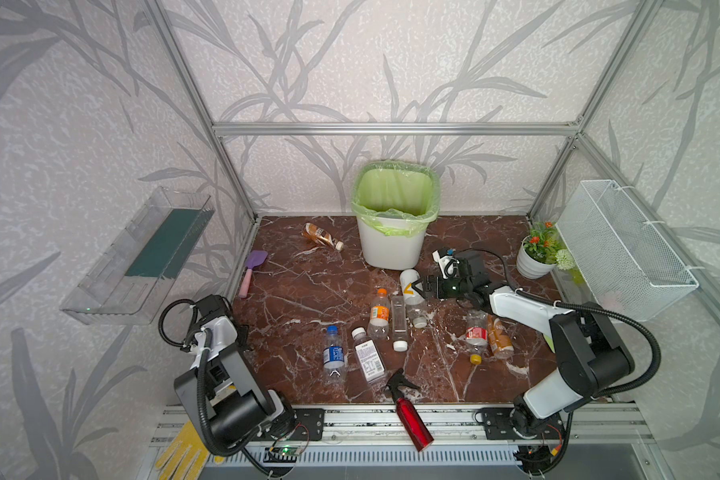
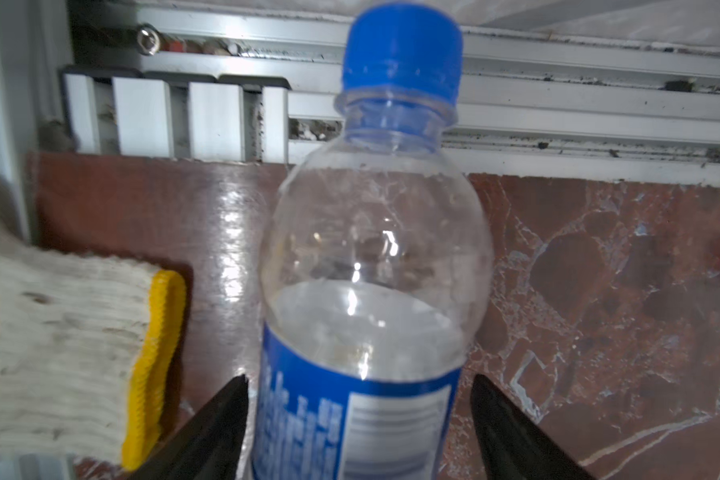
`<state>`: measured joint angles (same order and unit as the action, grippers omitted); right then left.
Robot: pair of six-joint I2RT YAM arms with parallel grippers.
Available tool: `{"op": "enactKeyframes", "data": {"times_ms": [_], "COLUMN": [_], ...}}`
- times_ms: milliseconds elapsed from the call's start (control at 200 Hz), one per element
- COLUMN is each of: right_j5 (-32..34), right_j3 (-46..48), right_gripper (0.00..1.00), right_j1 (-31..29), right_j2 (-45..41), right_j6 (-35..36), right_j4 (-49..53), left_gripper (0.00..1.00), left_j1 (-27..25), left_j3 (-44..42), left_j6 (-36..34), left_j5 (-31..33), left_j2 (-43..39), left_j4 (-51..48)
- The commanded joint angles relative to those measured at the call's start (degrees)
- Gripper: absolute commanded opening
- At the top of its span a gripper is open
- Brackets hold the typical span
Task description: Throw the plastic bottles in the bin
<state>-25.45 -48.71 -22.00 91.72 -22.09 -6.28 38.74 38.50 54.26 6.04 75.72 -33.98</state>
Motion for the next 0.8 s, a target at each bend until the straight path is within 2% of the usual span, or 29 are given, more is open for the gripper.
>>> {"op": "enactKeyframes", "data": {"times_ms": [0, 165, 385, 615, 795], "right_j5": [0.75, 1.46, 3.29, 5.96, 7.23], "right_j3": [0.82, 1.13, 2.1, 2.66, 2.58], "right_gripper": [0.98, 0.98, 0.98, 0.98, 0.98], "right_j1": [-0.15, -0.13, -0.15, -0.02, 0.11], "right_j2": [0.3, -0.22, -1.87, -3.51, -3.57], "right_j6": [-0.61, -0.51, -0.25, 1.13, 1.6], "right_j4": [-1.5, -1.21, -0.55, 1.31, 1.87], "left_gripper": [0.78, 0.71, 0.63, 0.58, 0.57], "left_j1": [-0.44, -3.86, -11.12, -17.62, -23.12], "left_j3": [1.21, 1.87, 2.36, 2.65, 2.36], "left_j6": [-0.07, -0.52, -2.13, -7.97, -14.35], "left_j5": [-1.3, 0.81, 3.23, 1.28, -1.69], "left_j2": [0.7, 1.22, 1.27, -1.13, -7.38], "left_j4": [3.16, 3.64, 5.33, 8.21, 11.0]}}
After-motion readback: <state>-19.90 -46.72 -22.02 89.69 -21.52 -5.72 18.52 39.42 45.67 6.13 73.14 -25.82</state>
